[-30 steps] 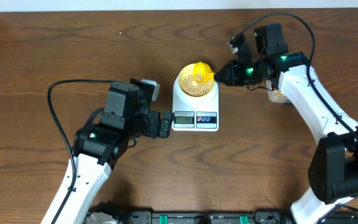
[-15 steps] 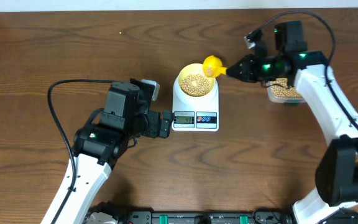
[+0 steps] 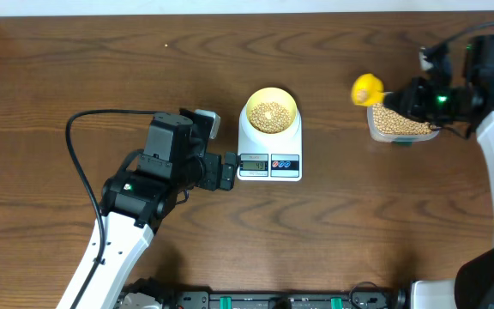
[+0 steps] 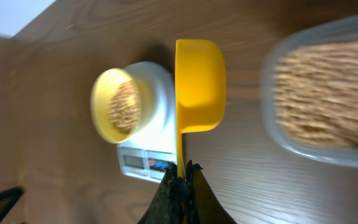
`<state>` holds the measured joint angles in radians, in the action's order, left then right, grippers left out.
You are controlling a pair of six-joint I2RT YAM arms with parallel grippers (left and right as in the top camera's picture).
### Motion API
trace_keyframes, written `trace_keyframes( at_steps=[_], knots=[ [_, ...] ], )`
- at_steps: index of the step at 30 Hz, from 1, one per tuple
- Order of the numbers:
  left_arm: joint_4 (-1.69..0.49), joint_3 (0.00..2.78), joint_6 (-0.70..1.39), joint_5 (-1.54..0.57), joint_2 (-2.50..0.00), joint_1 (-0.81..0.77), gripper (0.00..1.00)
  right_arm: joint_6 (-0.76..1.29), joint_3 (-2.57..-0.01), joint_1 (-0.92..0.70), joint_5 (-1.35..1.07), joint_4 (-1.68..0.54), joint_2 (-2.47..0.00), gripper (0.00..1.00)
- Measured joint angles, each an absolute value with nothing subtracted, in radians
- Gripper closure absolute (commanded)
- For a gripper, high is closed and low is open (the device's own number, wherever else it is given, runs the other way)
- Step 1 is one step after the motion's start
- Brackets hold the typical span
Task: Scoop item into bowl and weigh 50g on scale
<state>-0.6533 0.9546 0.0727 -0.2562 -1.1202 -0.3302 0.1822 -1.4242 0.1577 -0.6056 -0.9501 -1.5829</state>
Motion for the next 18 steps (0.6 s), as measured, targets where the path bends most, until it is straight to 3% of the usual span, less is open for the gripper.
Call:
trace_keyframes(
  at_steps=[8, 18],
  knots=[
    [-0.653, 0.955, 0.073, -0.256, -1.120, -0.330, 0.02, 0.178, -1.424, 0.257, -0.453, -0.992, -1.570, 0.99],
    [-0.653, 0.955, 0.073, -0.256, -1.120, -0.330, 0.02, 0.178, -1.424, 0.244, -0.189, -1.010, -1.570, 0.99]
  ],
)
